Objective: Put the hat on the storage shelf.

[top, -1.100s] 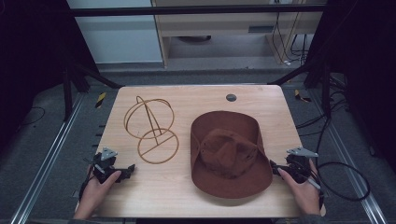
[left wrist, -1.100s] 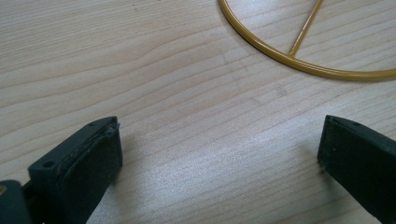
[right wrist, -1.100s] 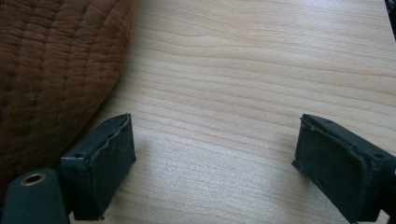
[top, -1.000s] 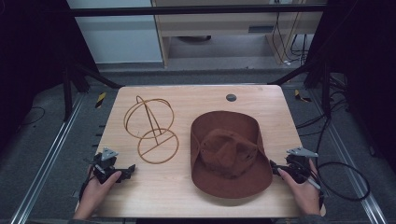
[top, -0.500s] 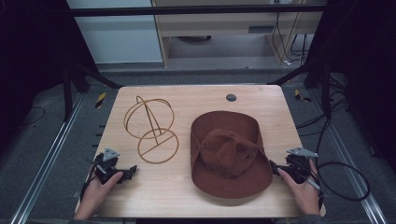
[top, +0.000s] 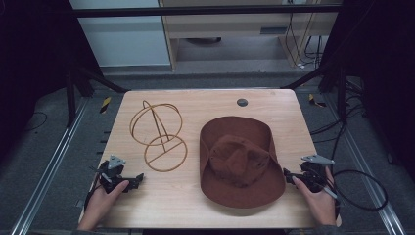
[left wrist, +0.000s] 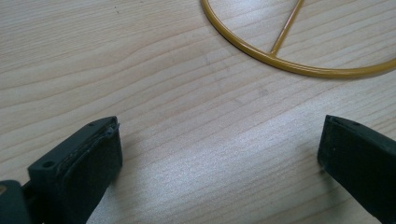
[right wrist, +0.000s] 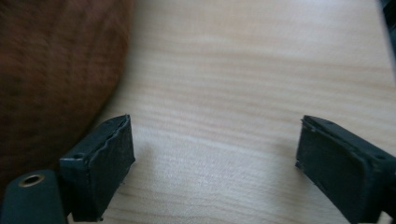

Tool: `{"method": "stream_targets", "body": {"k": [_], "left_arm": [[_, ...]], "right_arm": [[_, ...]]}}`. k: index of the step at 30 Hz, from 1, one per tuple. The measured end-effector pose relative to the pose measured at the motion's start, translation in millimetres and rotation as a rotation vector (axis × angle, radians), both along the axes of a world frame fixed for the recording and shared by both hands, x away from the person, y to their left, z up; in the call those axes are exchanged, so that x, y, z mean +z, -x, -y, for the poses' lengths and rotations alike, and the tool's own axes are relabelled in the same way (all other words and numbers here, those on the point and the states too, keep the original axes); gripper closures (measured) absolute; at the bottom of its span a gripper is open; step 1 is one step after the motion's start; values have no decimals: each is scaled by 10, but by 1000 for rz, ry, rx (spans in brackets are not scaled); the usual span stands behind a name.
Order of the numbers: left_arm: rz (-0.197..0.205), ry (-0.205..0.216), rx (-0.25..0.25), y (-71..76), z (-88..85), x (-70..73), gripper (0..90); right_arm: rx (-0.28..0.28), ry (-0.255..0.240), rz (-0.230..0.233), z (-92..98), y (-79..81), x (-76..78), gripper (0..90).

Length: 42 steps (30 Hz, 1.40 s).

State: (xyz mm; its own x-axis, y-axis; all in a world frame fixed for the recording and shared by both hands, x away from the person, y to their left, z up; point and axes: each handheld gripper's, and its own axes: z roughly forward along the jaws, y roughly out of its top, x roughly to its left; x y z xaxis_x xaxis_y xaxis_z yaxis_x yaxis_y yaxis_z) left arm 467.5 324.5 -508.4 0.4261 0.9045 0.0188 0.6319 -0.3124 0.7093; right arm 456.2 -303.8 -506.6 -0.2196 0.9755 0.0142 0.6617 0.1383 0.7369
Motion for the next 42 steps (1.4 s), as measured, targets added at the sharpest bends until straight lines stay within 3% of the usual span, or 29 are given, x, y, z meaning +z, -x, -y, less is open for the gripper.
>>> {"method": "stream_targets", "body": {"k": [2,9,12,14,17,18,20,21,23,25,29,32,34,37,42], "left_arm": [[0,0,-1,0,1,0,0],[1,2,-2,2,8,-1,0],[3,5,1,3,12,-3,0],[1,2,-3,4,11,-1,0],[0,1,-2,6,13,0,0],[1,0,-2,7,13,0,0],[-1,-3,-5,8,13,1,0],[1,-2,-7,8,13,0,0],[0,0,-7,9,15,-1,0],[0,0,-9,10,16,-1,0],[-1,-4,-12,10,15,1,0],[-1,-3,-13,12,18,1,0],[1,1,-11,13,22,-1,0],[1,1,-11,13,22,-1,0],[1,1,-11,13,22,-1,0]], "right_arm": [[-6,7,57,13,72,83,119],[10,38,111,46,182,212,91],[35,39,152,41,233,385,113],[63,29,175,-3,261,489,213],[100,41,185,-72,287,585,218],[136,63,190,-150,294,711,213],[144,70,195,-173,292,755,207],[163,64,176,-240,276,890,187],[174,57,162,-269,269,932,179],[235,102,162,-418,254,1077,178],[298,110,153,-536,222,1156,179],[375,121,89,-688,124,1226,195],[394,120,77,-729,98,1242,195],[455,185,32,-908,8,1335,173],[535,213,-10,-1094,-105,1457,124]]}}
